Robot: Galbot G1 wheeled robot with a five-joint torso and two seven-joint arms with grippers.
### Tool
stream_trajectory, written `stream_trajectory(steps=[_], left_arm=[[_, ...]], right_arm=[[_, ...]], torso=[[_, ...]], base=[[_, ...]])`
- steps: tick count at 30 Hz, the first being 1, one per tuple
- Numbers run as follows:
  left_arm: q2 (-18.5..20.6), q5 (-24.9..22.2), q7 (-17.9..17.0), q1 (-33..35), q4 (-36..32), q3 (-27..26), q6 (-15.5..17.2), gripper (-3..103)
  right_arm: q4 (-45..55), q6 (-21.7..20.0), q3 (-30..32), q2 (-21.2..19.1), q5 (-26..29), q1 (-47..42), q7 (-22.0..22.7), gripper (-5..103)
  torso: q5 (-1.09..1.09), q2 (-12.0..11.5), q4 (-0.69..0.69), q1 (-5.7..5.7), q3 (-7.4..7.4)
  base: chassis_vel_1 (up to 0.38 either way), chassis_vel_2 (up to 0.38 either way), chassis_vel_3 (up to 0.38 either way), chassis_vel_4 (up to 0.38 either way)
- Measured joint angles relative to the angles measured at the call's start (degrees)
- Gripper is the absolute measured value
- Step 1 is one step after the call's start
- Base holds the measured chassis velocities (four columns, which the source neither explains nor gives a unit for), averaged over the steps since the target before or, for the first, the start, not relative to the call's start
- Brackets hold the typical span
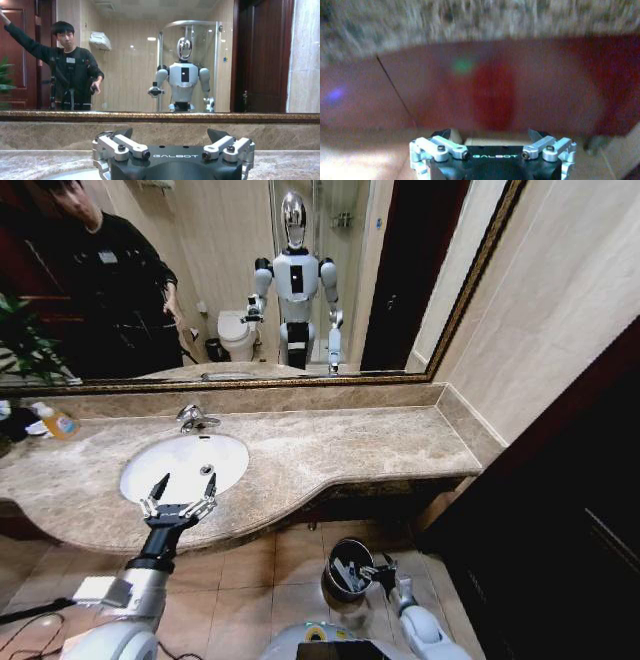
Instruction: Pick up the trash from the sink and place it in the trash bin.
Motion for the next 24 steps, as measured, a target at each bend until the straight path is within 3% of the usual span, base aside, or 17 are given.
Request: stream_trajectory(steps=[6, 11, 14, 24], left_arm=[[0.0, 0.0, 0.0, 0.0, 0.0, 0.0, 0.0, 100], [0.0, 0.0, 0.0, 0.0, 0.0, 0.0, 0.0, 100], [0.0, 0.0, 0.0, 0.0, 0.0, 0.0, 0.0, 100], [0.0, 0.0, 0.0, 0.0, 0.0, 0.0, 0.0, 100]], right_arm=[[12.1, 0.7, 1.8, -2.7, 1.2, -2.5, 3.8, 100], [19.0, 0.7, 5.7, -2.8, 0.9, -5.1, 3.4, 100], [28.1, -0.5, 7.9, -3.7, 3.7, -7.5, 3.2, 100], [41.8, -3.4, 10.7, -3.6, 4.8, -8.7, 4.2, 100]], torso=[[0.01, 0.0, 0.01, 0.0, 0.0], [0.01, 0.0, 0.0, 0.0, 0.0], [0.0, 0.0, 0.0, 0.0, 0.0], [0.0, 0.0, 0.0, 0.0, 0.0]], base=[[0.0, 0.0, 0.0, 0.0], [0.0, 0.0, 0.0, 0.0], [0.0, 0.0, 0.0, 0.0], [0.0, 0.0, 0.0, 0.0]])
